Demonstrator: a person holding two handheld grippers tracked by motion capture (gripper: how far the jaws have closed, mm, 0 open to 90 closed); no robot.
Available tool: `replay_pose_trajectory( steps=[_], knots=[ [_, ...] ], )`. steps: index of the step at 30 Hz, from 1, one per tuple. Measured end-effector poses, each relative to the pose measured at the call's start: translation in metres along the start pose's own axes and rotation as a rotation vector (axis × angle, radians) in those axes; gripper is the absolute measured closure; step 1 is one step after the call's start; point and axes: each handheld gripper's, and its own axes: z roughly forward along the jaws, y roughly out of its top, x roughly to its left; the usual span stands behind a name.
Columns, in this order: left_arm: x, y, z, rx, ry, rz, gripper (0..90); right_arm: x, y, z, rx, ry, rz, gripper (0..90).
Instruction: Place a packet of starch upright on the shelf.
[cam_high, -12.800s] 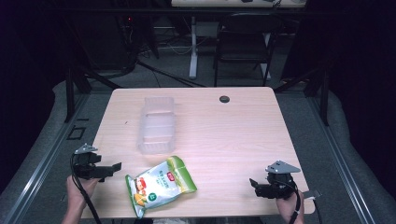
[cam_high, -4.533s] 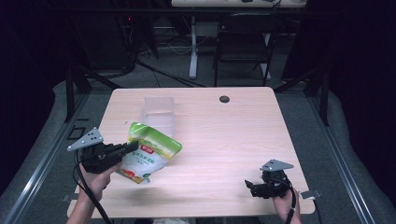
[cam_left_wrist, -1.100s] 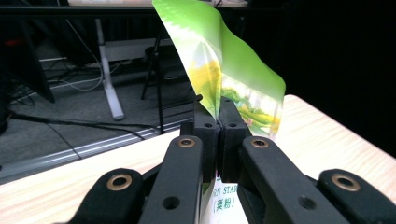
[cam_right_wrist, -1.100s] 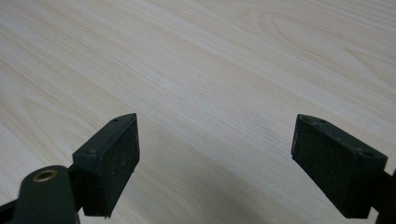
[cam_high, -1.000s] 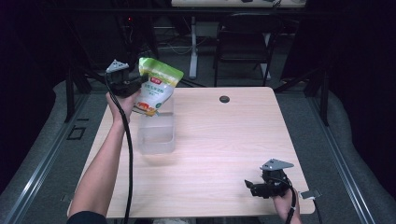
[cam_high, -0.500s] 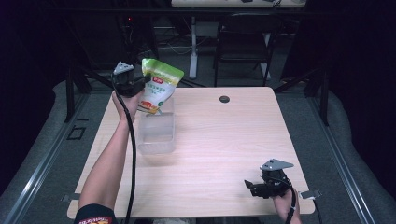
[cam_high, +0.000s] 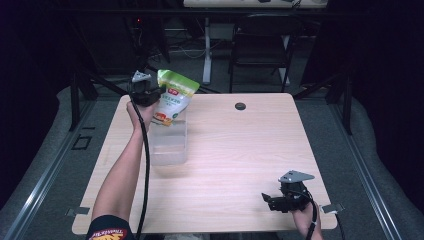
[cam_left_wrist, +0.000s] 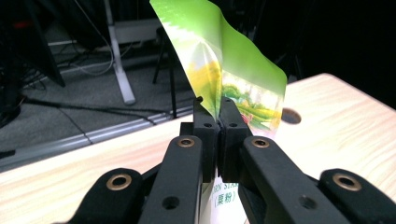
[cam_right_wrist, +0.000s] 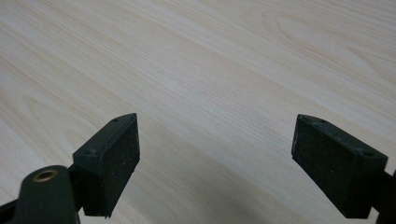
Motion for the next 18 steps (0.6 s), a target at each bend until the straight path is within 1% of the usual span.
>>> replay_pose_trajectory(
  steps=[1,3,8,9,11,12,14,16,17,18],
  knots=[
    [0.000,0.000,0.000,0.000,0.000,0.000,88.2,0.000,0.000,0.000,-0.001,-0.001,0.000,14.8],
    [0.002,-0.005,0.003,0.029,0.002,-0.001,88.0,0.000,0.000,0.000,-0.001,0.003,-0.005,14.8],
    [0.007,-0.011,0.004,0.073,0.016,-0.003,87.6,0.000,0.000,0.000,0.001,0.003,-0.004,14.8],
    [0.009,-0.011,0.004,0.079,0.022,-0.005,87.6,0.000,0.000,0.000,0.001,0.001,-0.004,14.8],
    [0.012,-0.012,0.003,0.083,0.019,-0.019,87.4,0.000,0.001,0.000,0.003,-0.001,-0.008,14.8],
    [0.013,-0.012,0.002,0.092,0.027,-0.016,87.2,0.001,0.000,0.001,-0.001,0.001,-0.004,14.8],
    [0.014,-0.012,0.002,0.104,0.026,-0.014,86.7,0.000,0.000,0.001,0.001,0.001,-0.006,14.8],
    [0.014,-0.010,0.002,0.122,0.031,-0.004,85.9,0.000,0.000,0.001,0.000,0.001,-0.006,14.8],
    [0.013,-0.009,0.002,0.128,0.034,0.002,85.2,0.000,0.001,0.000,0.009,-0.003,-0.013,14.8],
    [0.013,-0.008,0.002,0.140,0.040,0.013,83.8,0.001,0.001,0.000,0.010,-0.002,-0.012,14.8]
  ],
)
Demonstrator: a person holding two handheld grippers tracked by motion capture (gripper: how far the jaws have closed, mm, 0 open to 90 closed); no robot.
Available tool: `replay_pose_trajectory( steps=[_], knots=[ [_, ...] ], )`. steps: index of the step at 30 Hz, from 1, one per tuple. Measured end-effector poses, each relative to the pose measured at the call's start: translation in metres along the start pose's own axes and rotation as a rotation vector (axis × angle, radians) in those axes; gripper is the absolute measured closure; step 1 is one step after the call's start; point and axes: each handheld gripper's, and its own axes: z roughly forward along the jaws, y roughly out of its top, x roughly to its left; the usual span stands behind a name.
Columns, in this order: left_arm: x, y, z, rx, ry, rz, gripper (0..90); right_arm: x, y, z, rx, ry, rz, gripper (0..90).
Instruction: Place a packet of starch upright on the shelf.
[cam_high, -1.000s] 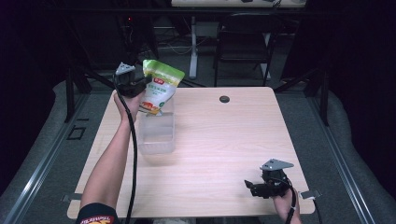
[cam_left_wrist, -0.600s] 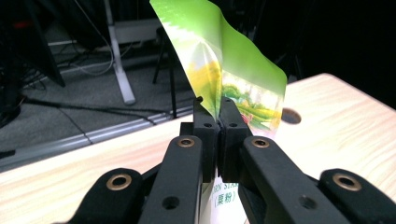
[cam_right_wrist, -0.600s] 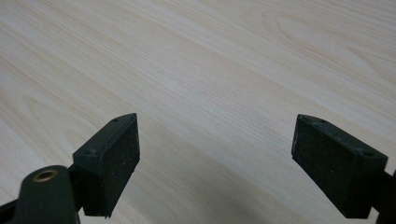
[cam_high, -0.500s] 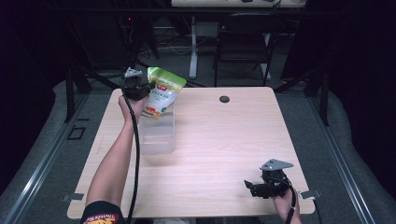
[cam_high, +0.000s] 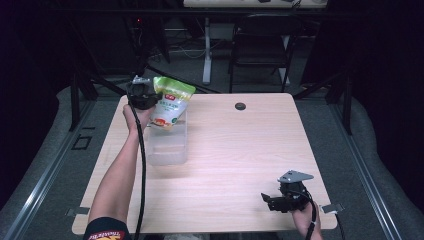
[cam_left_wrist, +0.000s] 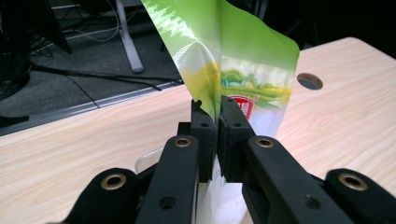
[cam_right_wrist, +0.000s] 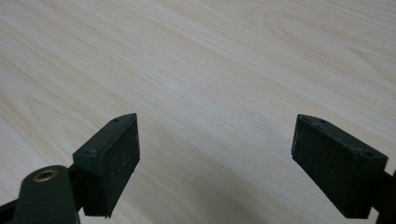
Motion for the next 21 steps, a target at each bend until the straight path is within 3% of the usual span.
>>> replay_pose_trajectory(
  steps=[5,12,16,21],
  knots=[
    [-0.001,0.006,0.001,0.036,0.009,0.016,71.9,0.000,0.000,0.000,-0.002,0.000,0.002,14.8],
    [-0.001,0.010,0.011,0.072,0.069,0.010,54.7,0.000,0.000,0.000,0.005,0.002,-0.007,14.8],
    [0.000,0.012,0.018,0.091,0.094,0.001,53.0,0.000,0.000,0.000,0.001,0.002,-0.002,14.8],
    [-0.001,0.010,0.027,0.155,0.117,0.008,67.4,0.000,-0.001,0.001,-0.004,-0.001,0.005,14.8]
  ],
)
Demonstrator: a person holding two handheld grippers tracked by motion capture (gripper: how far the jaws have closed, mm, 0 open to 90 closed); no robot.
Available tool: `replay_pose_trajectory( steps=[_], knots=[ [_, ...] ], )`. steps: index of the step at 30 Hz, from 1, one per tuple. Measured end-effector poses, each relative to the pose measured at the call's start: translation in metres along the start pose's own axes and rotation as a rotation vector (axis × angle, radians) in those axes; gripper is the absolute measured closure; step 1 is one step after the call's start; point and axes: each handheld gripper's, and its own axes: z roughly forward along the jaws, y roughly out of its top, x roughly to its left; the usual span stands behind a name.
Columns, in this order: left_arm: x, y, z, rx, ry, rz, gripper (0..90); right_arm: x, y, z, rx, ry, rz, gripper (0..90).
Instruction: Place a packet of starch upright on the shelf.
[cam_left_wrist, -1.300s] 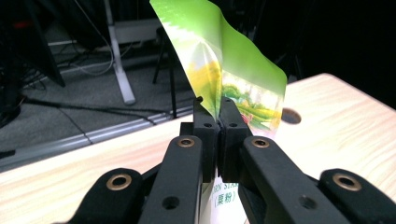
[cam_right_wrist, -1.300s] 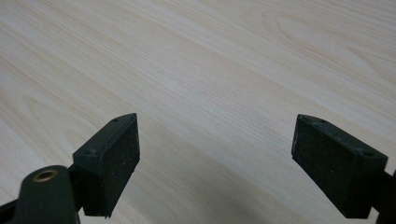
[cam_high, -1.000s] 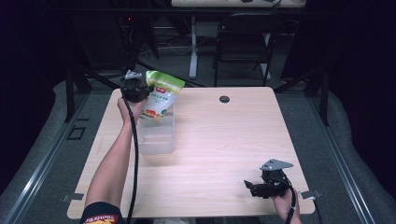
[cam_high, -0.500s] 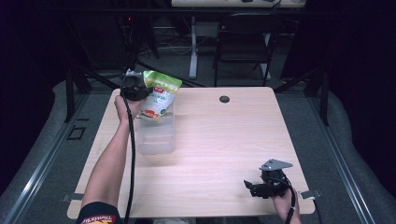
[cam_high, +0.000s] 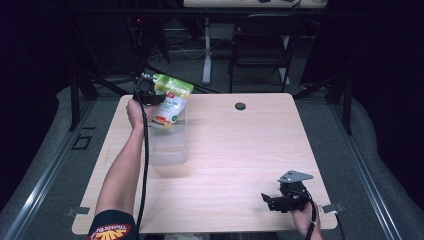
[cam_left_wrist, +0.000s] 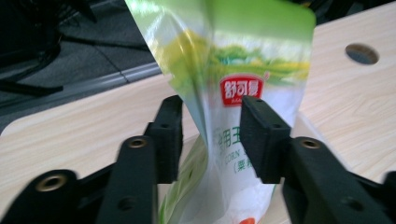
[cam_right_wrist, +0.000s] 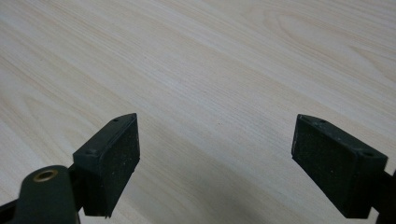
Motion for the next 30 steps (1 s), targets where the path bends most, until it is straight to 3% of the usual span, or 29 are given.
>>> replay_pose_trajectory(
  steps=[6,11,15,30],
  knots=[
    [-0.005,-0.005,0.000,-0.005,-0.011,0.039,86.9,0.000,0.000,0.000,-0.001,0.006,0.000,14.8],
    [-0.006,-0.009,-0.008,-0.023,-0.037,0.058,88.7,0.001,0.001,0.000,0.003,0.006,-0.007,14.8],
    [-0.006,-0.014,-0.013,-0.049,-0.066,0.044,88.6,0.002,0.002,0.000,0.004,0.001,-0.008,14.8],
    [-0.009,-0.021,-0.022,-0.110,-0.095,-0.008,89.0,0.001,0.001,0.000,0.007,-0.002,-0.010,14.8]
  ],
)
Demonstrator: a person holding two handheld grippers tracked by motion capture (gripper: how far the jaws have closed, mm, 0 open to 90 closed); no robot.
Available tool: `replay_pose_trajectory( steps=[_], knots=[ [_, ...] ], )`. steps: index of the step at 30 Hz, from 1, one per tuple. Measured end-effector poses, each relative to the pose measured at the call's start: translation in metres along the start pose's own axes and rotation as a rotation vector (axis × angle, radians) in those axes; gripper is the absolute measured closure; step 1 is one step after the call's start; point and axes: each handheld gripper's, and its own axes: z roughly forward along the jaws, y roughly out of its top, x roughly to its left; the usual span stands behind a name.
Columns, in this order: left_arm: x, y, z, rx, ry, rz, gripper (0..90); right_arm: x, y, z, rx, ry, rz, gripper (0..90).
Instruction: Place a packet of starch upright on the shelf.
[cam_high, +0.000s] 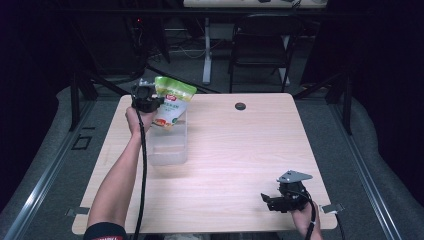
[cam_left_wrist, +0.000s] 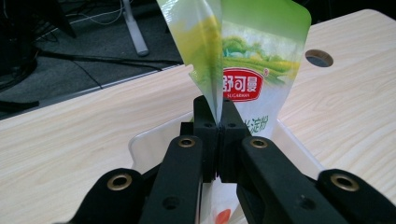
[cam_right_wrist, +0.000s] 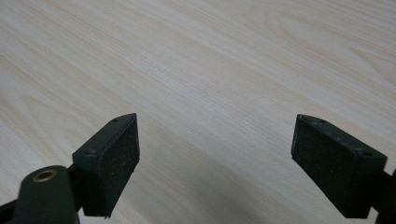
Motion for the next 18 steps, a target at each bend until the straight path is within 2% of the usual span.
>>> replay_pose_trajectory(
  steps=[5,8,10,14,16,18],
  knots=[
    [0.0010,-0.0002,-0.0020,-0.034,-0.018,-0.037,89.1,0.0000,-0.0003,-0.0001,0.003,-0.004,0.002,14.8],
    [0.0021,-0.0009,-0.0018,-0.059,-0.039,-0.083,89.1,0.0003,-0.0005,0.0002,-0.001,0.000,0.006,14.8],
    [0.0023,-0.0008,-0.0016,-0.064,-0.046,-0.090,89.1,-0.0003,-0.0006,0.0000,0.000,-0.003,0.006,14.8],
    [0.0030,-0.0006,-0.0003,-0.108,-0.070,-0.150,89.2,-0.0006,-0.0010,-0.0001,-0.010,-0.006,0.012,14.8],
    [0.0033,-0.0006,-0.0006,-0.112,-0.073,-0.157,89.2,-0.0007,-0.0007,-0.0004,-0.004,-0.005,0.010,14.8],
    [0.0049,-0.0017,-0.0008,-0.123,-0.090,-0.183,89.1,-0.0007,-0.0006,-0.0006,0.002,-0.006,0.002,14.8]
  ],
)
